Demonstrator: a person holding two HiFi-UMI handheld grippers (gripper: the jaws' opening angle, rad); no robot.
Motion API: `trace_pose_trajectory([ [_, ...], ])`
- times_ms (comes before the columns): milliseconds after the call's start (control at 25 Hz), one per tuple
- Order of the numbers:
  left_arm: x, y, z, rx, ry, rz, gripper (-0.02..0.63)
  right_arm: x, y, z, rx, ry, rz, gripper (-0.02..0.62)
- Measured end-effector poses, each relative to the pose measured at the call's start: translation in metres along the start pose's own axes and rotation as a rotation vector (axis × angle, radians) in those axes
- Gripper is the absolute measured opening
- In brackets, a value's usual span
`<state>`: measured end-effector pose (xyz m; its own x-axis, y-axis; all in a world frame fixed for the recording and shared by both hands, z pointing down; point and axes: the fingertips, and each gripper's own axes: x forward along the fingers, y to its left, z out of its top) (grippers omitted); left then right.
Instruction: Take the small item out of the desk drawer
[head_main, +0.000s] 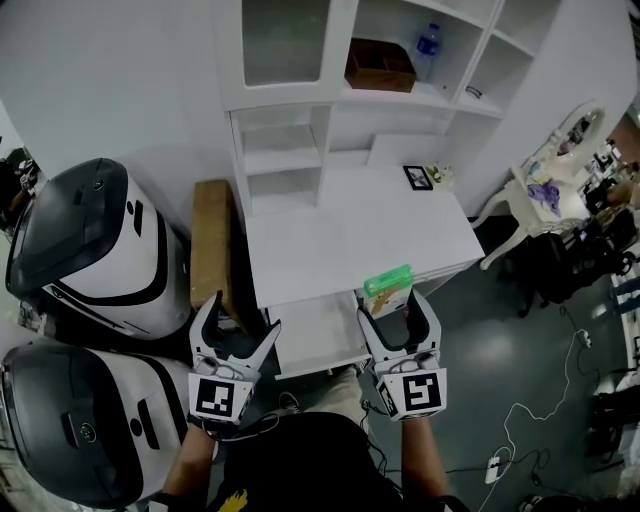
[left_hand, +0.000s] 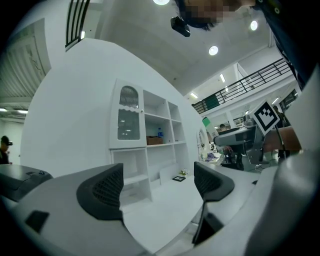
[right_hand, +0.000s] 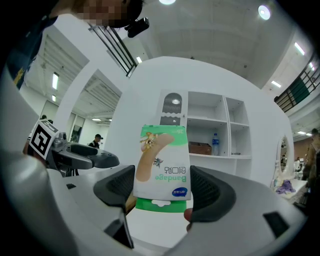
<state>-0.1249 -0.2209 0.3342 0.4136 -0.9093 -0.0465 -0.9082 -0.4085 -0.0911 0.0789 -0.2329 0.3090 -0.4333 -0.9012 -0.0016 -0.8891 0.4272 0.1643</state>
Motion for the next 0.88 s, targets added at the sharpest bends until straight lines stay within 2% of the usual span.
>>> trace_pose_trajectory([
  [120,0.003,-0.004,0.005,-0.018,-0.027,-0.005,0.443,-0.003,-0.001,0.001,-0.024,-0.002,-0.006,0.357],
  [360,0.001,-0.008,-0.003,0.007,0.007,-0.028,0.443,-0.008,-0.003,0.004,-0.022,-0.016,-0.017,0.357],
  [520,0.002,-0.01,0.002,-0.019,-0.022,-0.023,0.443,-0.01,-0.005,0.004,-0.018,-0.015,-0.02,0.357],
  [880,-0.015,0.005,-0.012,0.006,0.014,0.001,0.443,-0.022,-0.015,-0.006,-0.004,0.016,-0.049,0.357],
])
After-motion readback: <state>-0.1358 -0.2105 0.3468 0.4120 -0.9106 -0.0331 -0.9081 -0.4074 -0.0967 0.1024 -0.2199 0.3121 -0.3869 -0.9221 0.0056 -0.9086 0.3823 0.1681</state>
